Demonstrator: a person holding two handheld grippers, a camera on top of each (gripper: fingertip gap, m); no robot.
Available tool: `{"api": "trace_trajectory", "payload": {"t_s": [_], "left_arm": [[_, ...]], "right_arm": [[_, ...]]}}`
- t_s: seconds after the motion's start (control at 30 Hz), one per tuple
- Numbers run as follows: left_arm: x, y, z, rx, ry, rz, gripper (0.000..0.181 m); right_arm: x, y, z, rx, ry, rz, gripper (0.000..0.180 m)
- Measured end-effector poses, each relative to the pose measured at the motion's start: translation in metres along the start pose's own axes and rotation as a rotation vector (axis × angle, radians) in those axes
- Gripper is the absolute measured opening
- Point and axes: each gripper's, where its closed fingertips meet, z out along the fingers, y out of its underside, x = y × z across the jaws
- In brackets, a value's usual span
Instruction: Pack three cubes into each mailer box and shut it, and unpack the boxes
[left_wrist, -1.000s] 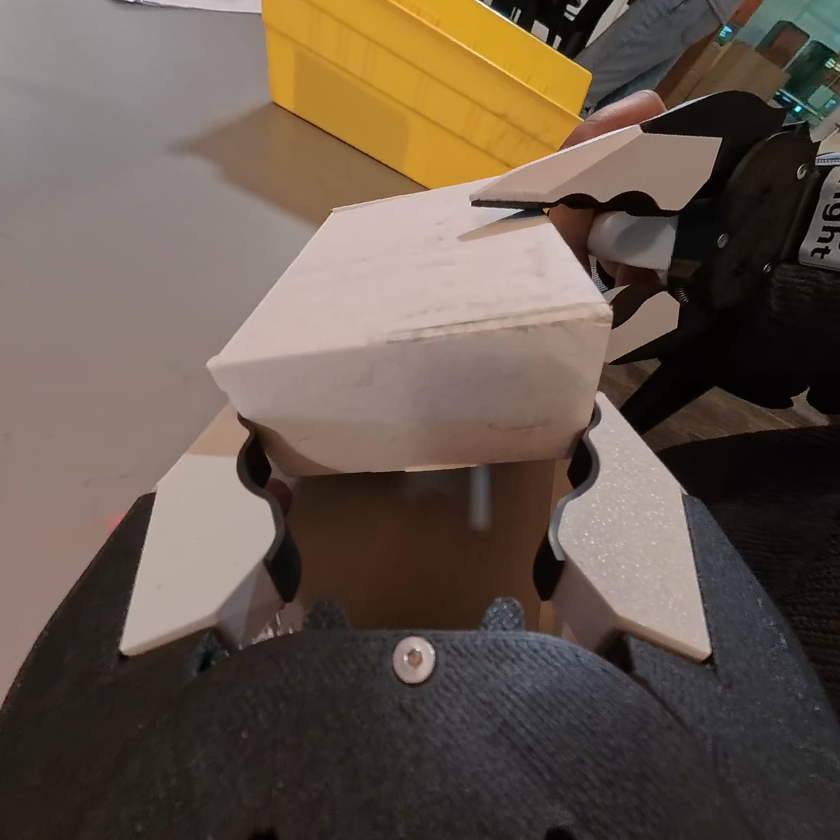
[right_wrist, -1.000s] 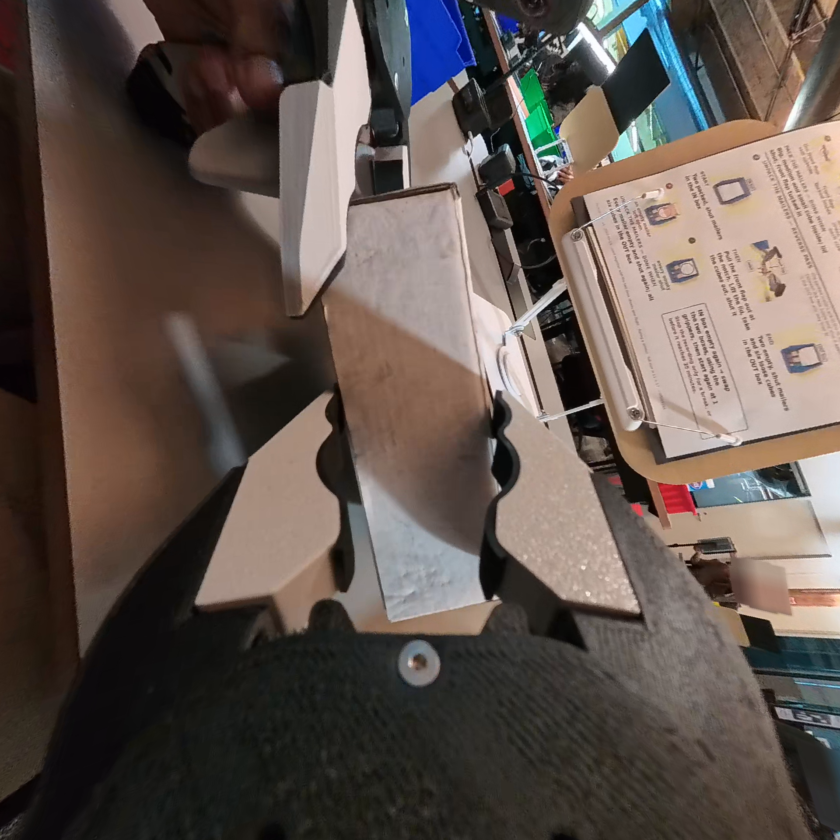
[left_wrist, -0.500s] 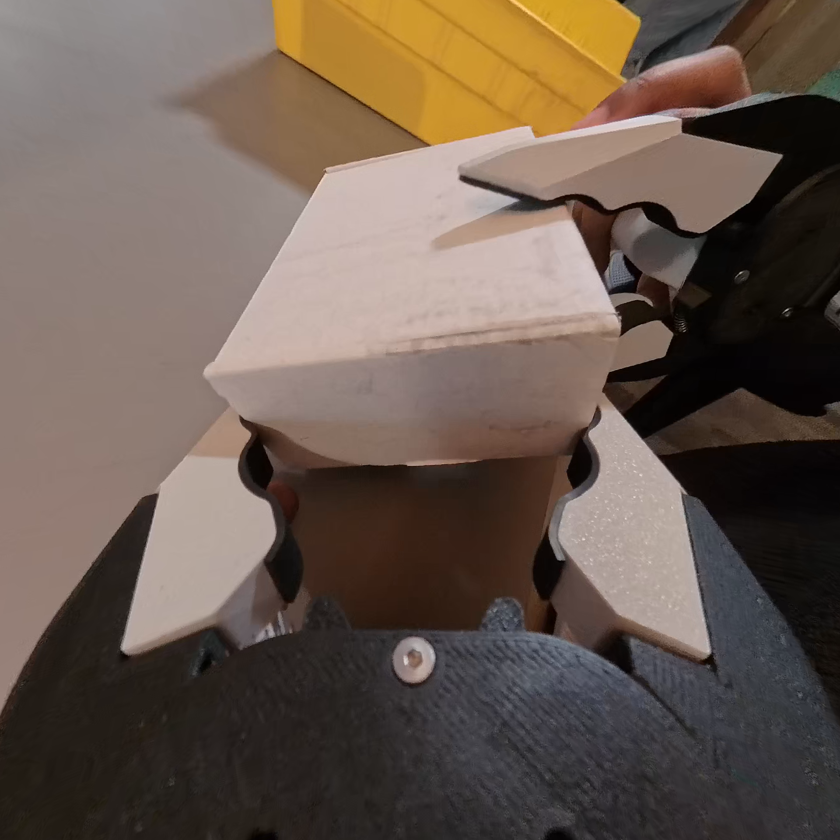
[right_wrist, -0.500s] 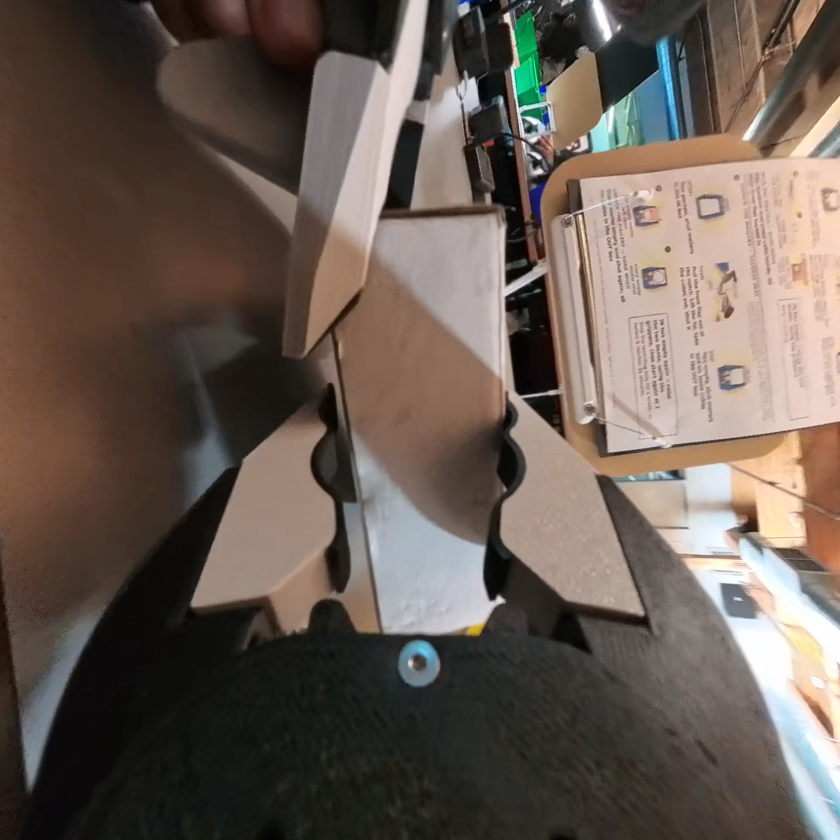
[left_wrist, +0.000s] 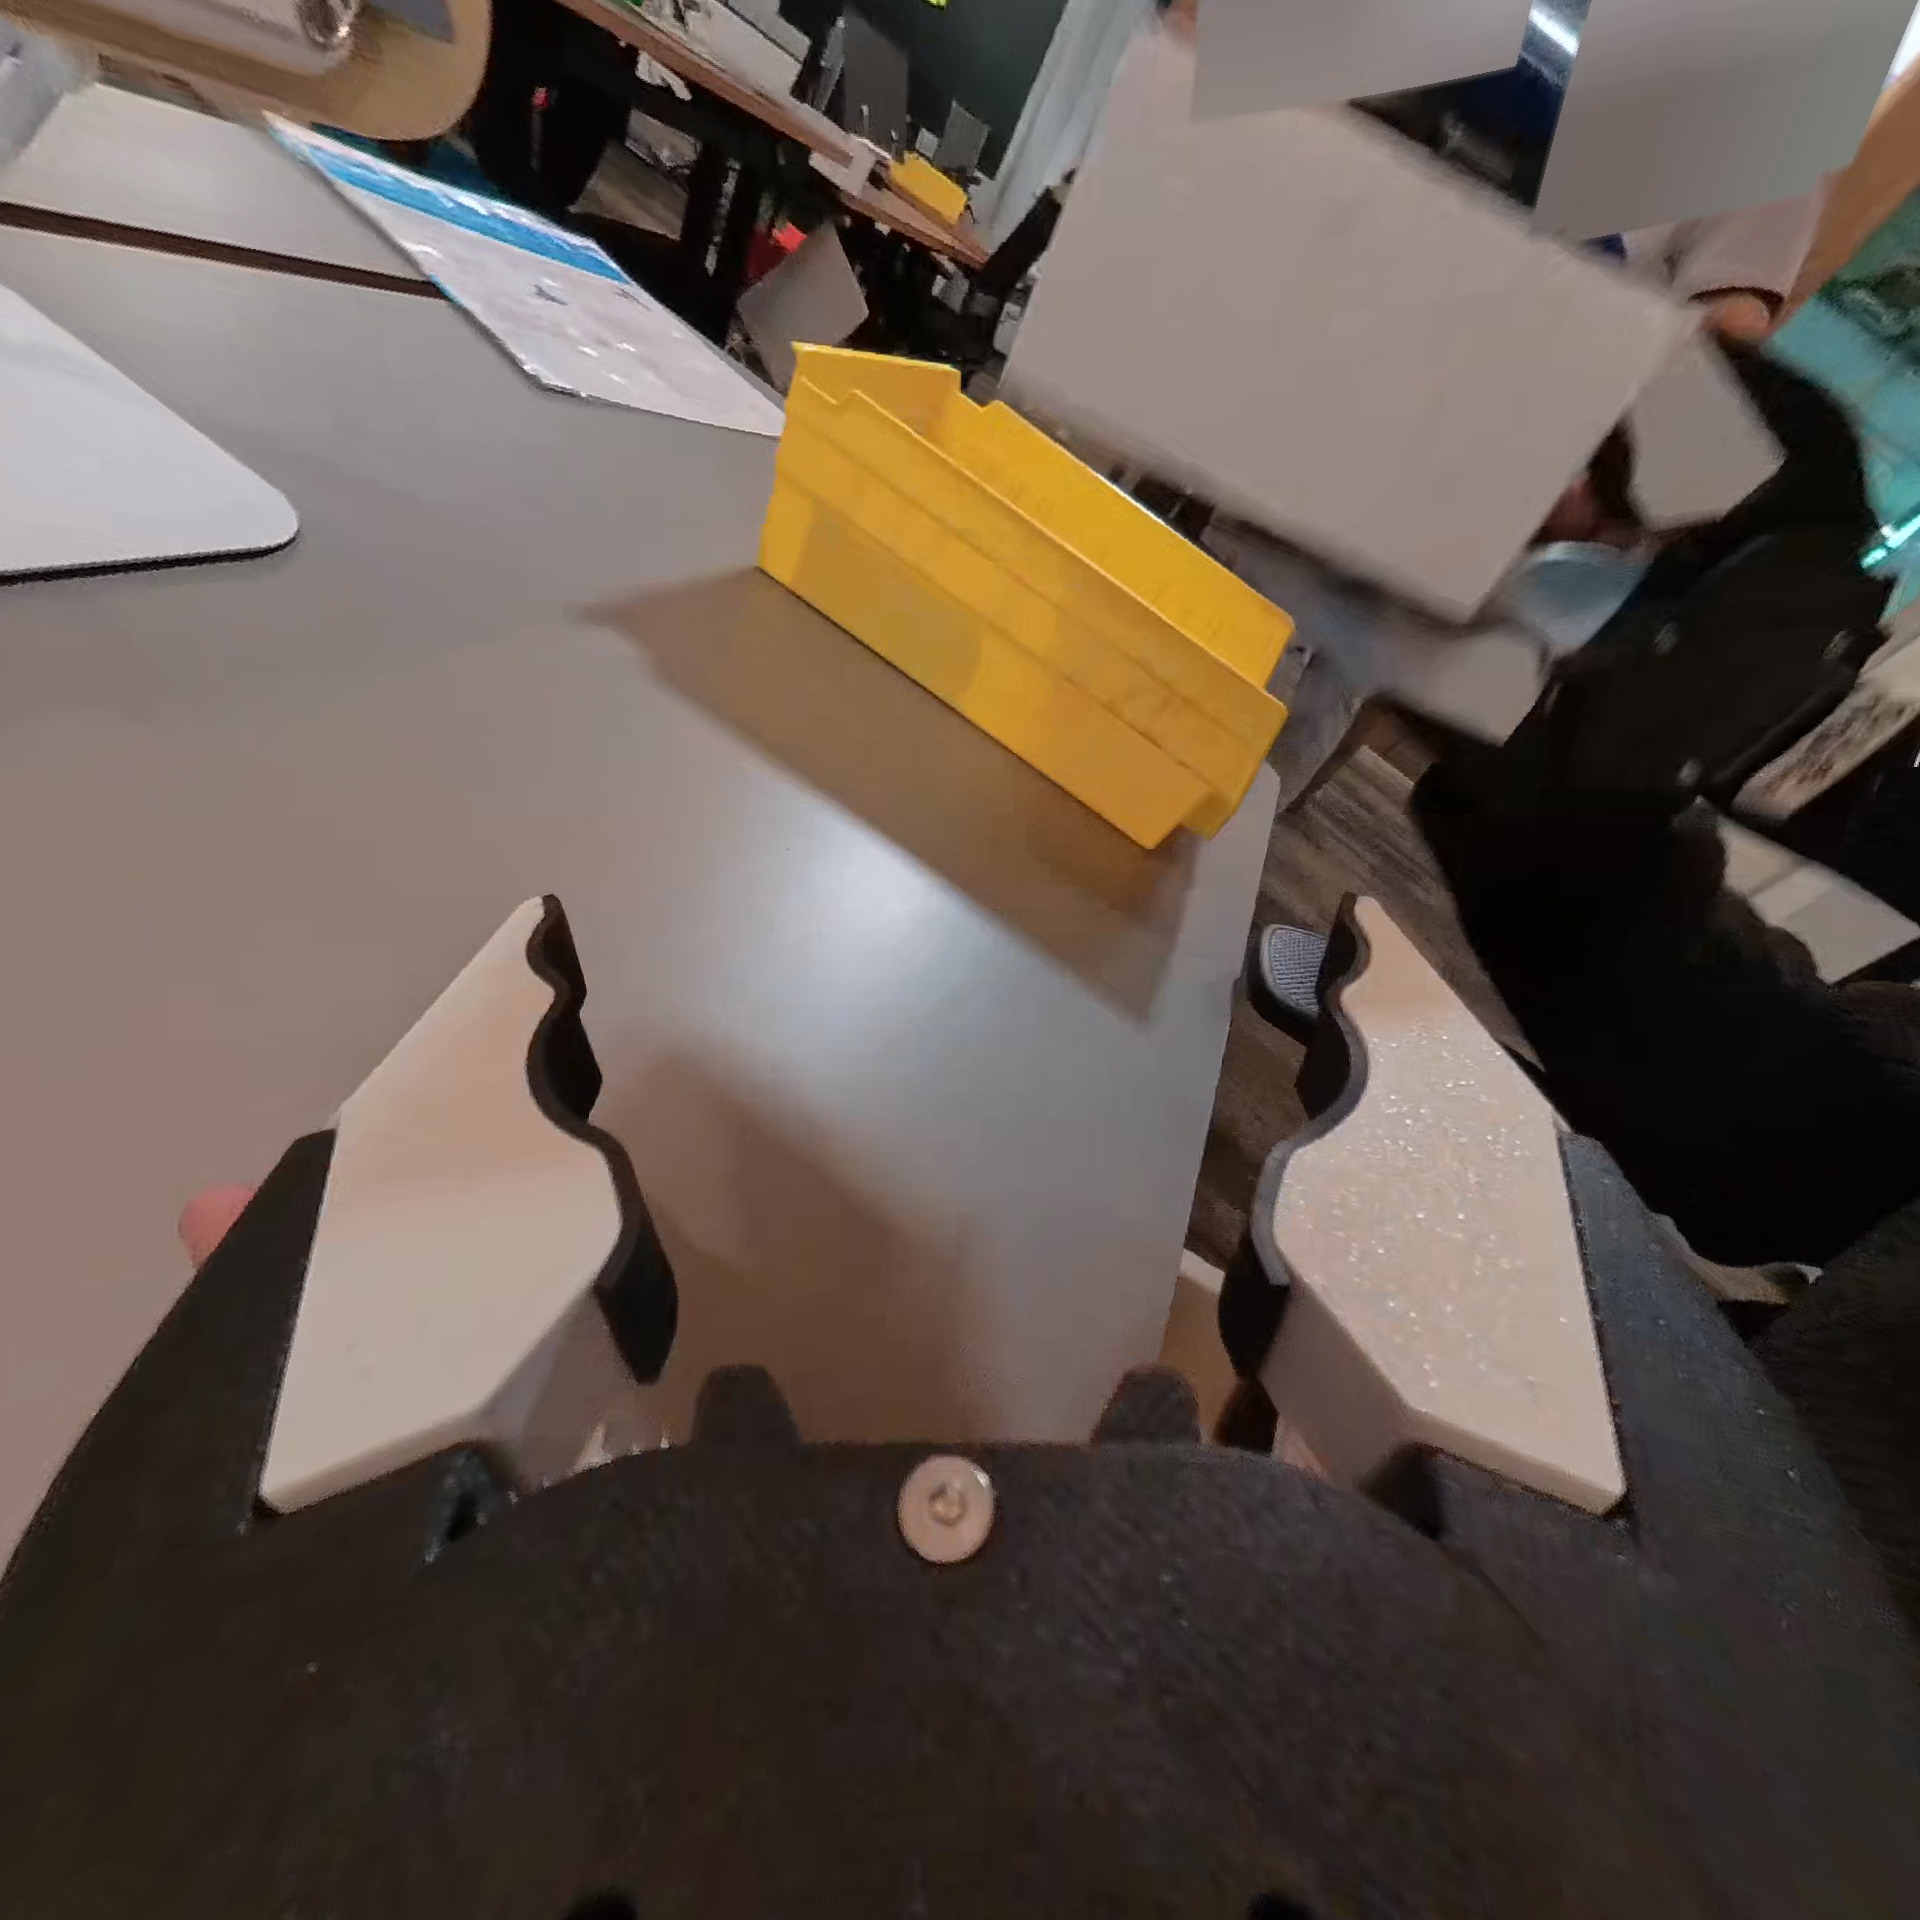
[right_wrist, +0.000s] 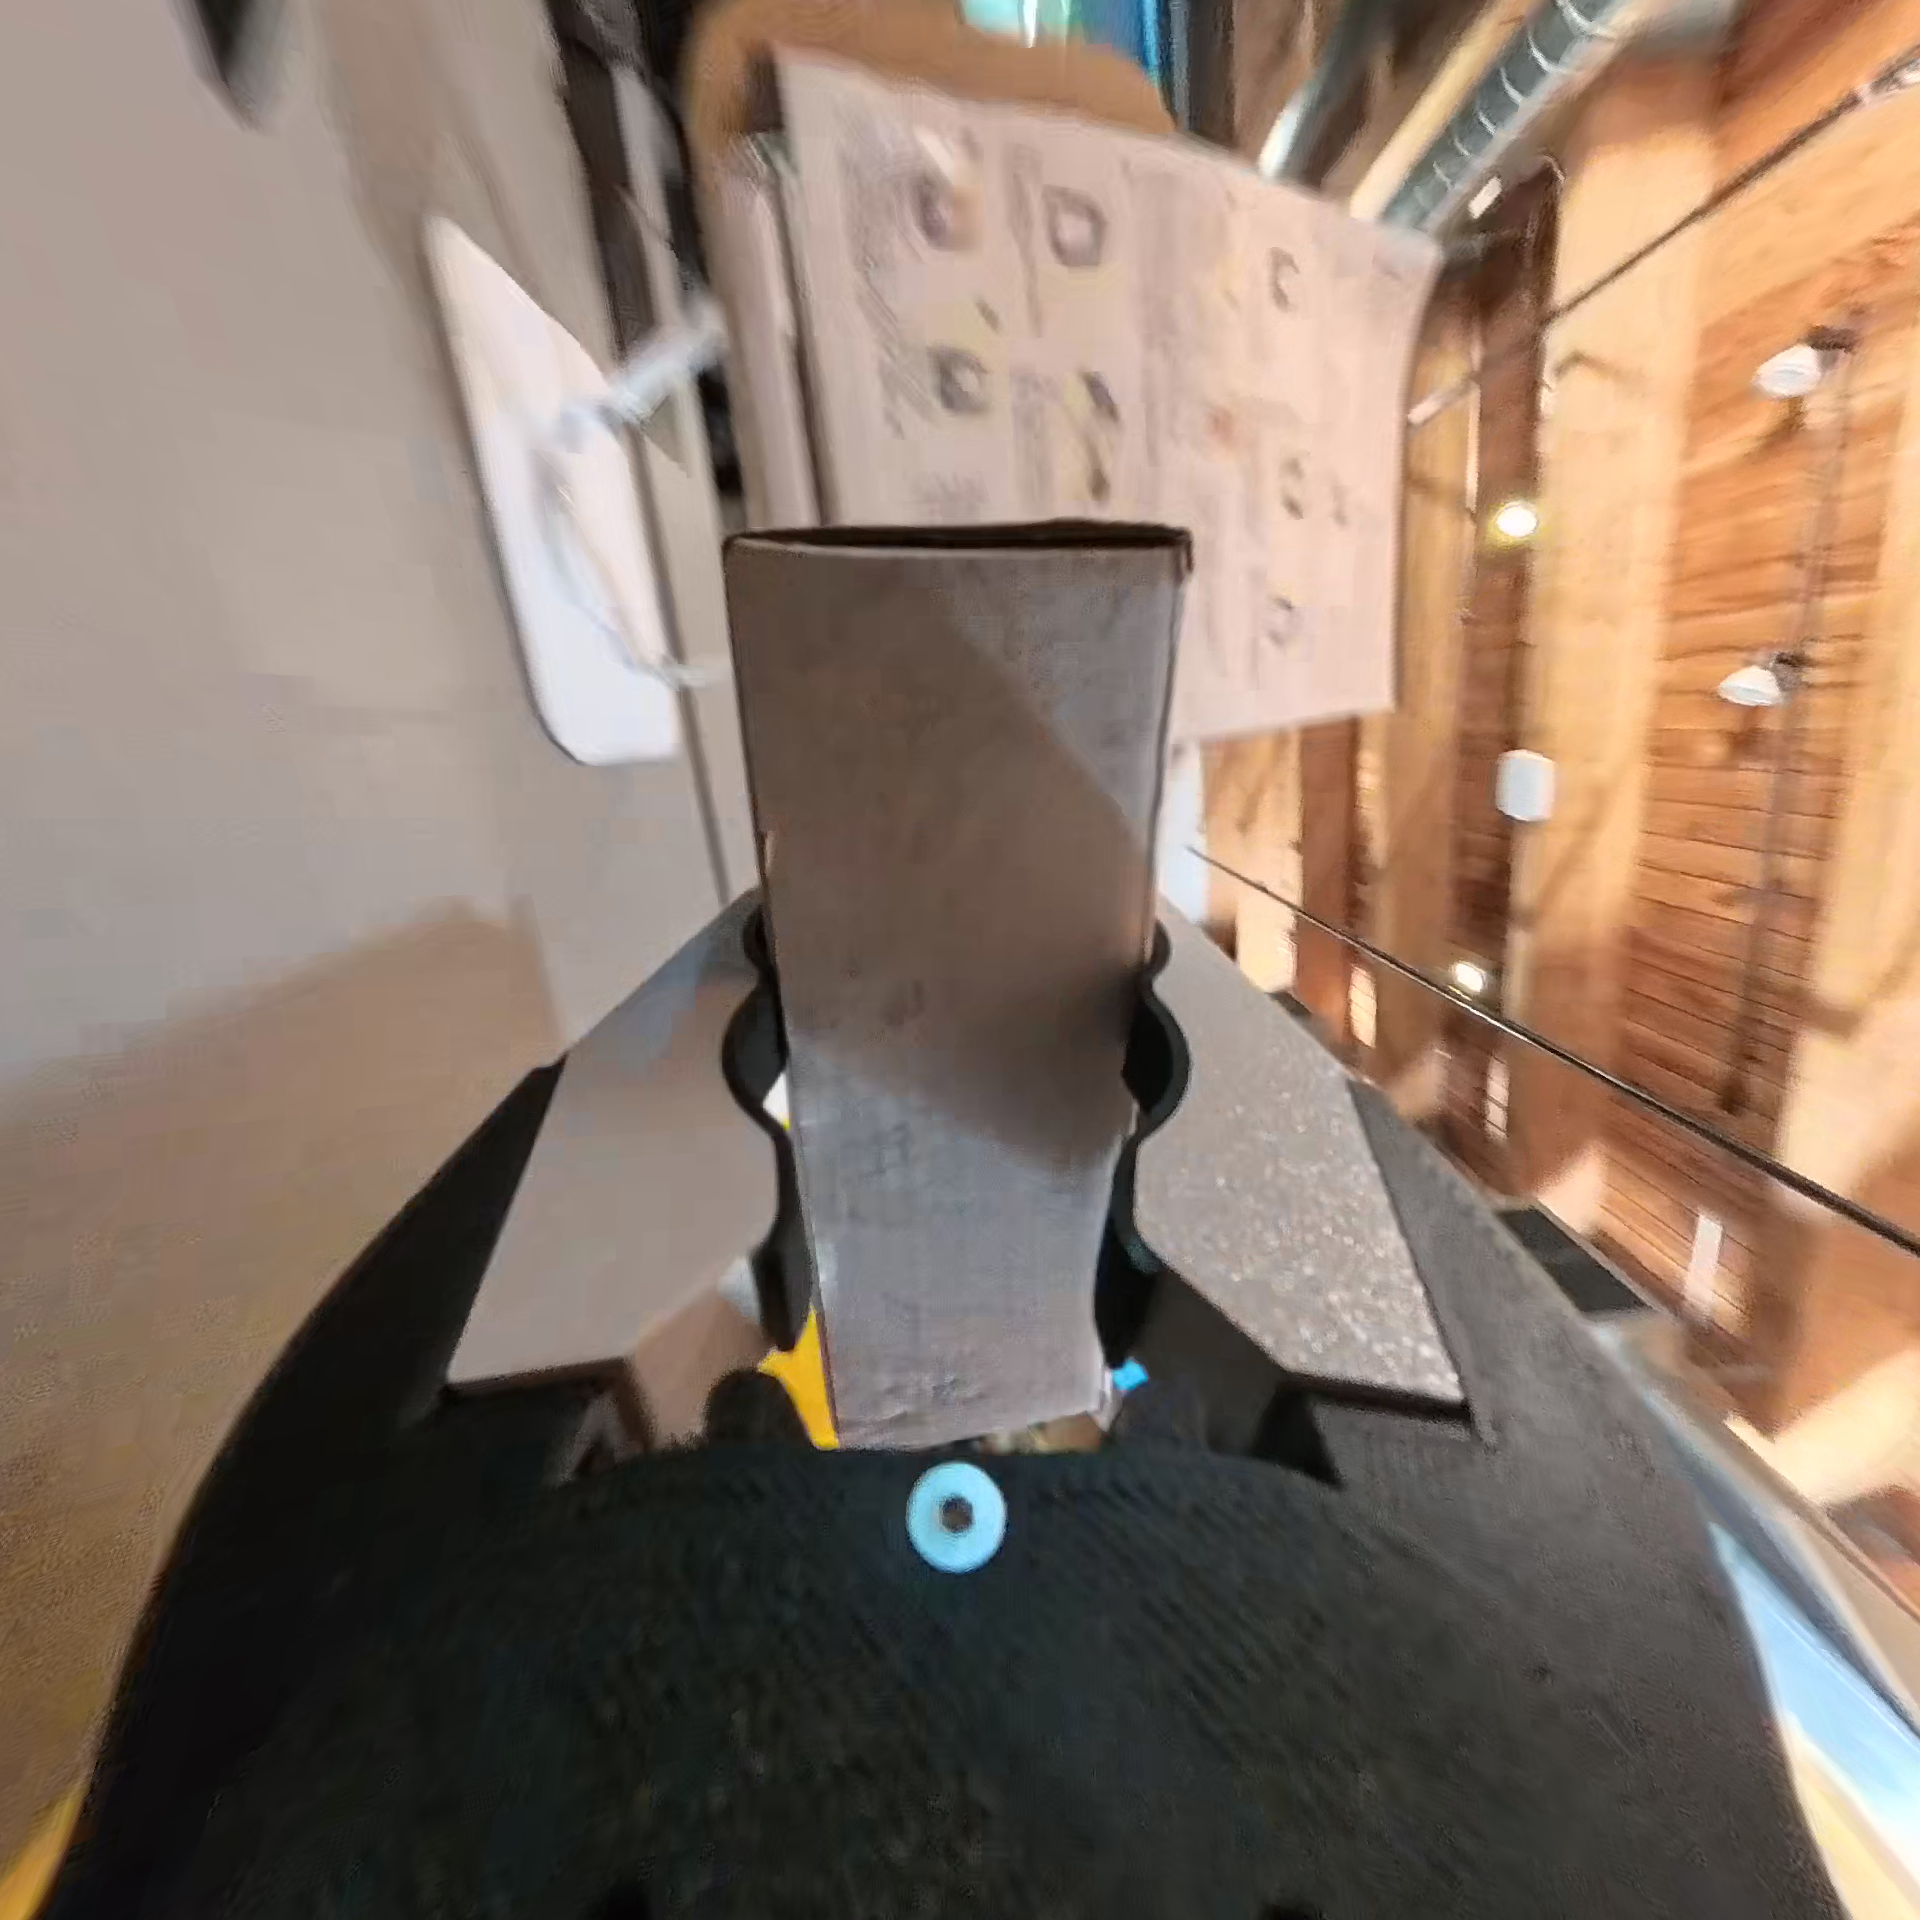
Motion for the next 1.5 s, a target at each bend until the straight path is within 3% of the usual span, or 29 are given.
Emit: {"api": "trace_trajectory", "payload": {"t_s": [0.17, 0.27, 0.37, 0.77, 0.87, 0.93, 1.1, 1.2, 1.3, 1.4, 1.5], "left_arm": [[0.001, 0.012, 0.005, -0.042, -0.005, 0.019, 0.133], [0.004, 0.019, 0.01, -0.077, -0.01, 0.041, 0.127], [0.006, 0.023, 0.014, -0.096, -0.01, 0.061, 0.127], [-0.002, 0.038, 0.02, -0.144, -0.034, 0.092, 0.122], [-0.004, 0.043, 0.02, -0.162, -0.036, 0.096, 0.122], [-0.005, 0.048, 0.021, -0.178, -0.025, 0.081, 0.121], [-0.002, 0.051, 0.022, -0.192, -0.011, 0.084, 0.121], [-0.001, 0.052, 0.021, -0.2, -0.013, 0.102, 0.121], [0.001, 0.053, 0.022, -0.202, -0.008, 0.104, 0.12], [0.005, 0.054, 0.023, -0.205, -0.003, 0.111, 0.12], [0.009, 0.054, 0.025, -0.205, -0.001, 0.122, 0.119]], "right_arm": [[0.048, 0.131, 0.005, -0.286, 0.02, -0.155, 0.066], [0.023, 0.205, 0.013, -0.341, -0.109, -0.196, 0.066], [-0.015, 0.245, 0.02, -0.328, -0.249, -0.219, 0.066], [-0.055, 0.262, 0.051, -0.3, -0.285, -0.157, 0.066], [-0.068, 0.269, 0.042, -0.363, -0.375, -0.126, 0.077], [-0.07, 0.274, 0.034, -0.405, -0.404, -0.147, 0.075], [-0.064, 0.281, 0.007, -0.502, -0.473, -0.093, 0.101], [-0.062, 0.289, -0.014, -0.578, -0.502, -0.067, 0.1], [-0.066, 0.299, -0.034, -0.657, -0.526, -0.012, 0.088], [-0.082, 0.3, -0.052, -0.677, -0.614, 0.09, 0.049], [-0.091, 0.29, -0.052, -0.588, -0.639, 0.157, 0.026]]}}
